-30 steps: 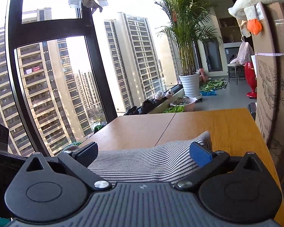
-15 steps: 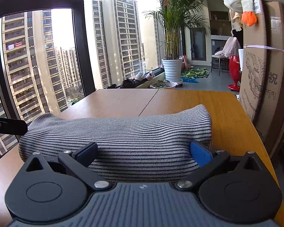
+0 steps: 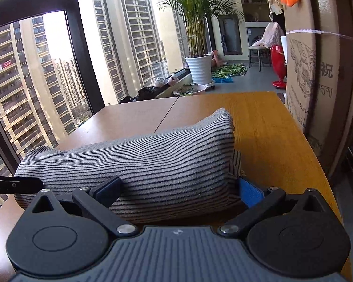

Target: Fold clothes

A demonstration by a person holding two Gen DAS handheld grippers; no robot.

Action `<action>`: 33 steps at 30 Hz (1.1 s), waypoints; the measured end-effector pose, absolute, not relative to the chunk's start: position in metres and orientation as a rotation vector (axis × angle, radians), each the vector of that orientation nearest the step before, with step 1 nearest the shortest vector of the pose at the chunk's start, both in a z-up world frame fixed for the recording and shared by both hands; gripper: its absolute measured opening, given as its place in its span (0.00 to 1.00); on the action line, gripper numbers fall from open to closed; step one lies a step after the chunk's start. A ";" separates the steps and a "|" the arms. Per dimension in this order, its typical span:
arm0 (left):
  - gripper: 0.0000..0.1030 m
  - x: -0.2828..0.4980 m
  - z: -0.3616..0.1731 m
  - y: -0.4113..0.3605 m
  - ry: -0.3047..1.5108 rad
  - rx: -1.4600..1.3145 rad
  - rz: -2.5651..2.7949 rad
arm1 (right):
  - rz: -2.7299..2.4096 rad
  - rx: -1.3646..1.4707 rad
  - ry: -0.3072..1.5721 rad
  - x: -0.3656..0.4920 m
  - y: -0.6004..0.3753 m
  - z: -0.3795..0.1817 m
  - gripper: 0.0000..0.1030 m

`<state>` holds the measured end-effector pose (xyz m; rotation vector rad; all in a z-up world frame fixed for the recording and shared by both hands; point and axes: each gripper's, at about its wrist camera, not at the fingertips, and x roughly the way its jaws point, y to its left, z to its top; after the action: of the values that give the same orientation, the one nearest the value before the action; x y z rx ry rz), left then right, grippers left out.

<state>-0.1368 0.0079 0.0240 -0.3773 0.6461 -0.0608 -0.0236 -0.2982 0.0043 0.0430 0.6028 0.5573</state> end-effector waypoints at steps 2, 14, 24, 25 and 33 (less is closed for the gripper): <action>0.81 -0.125 0.022 0.011 0.632 -0.358 -0.063 | 0.546 0.047 0.606 -0.022 -0.295 0.003 1.00; 0.84 -0.004 0.024 0.006 0.596 -0.174 -0.024 | 0.476 -0.055 0.593 0.033 -0.265 0.002 1.00; 0.94 0.010 0.015 0.011 0.576 -0.180 -0.037 | 0.449 -0.078 0.591 0.044 -0.259 0.001 1.00; 0.95 0.011 0.014 0.011 0.574 -0.175 -0.037 | 0.446 -0.081 0.591 0.043 -0.259 0.001 1.00; 0.97 0.008 0.015 0.017 0.539 -0.195 -0.005 | 0.409 -0.058 0.624 0.046 -0.259 -0.001 1.00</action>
<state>0.0076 0.0168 0.0154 -0.1948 0.5391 -0.0047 0.0463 -0.2594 -0.0008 -0.0583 0.6242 0.4091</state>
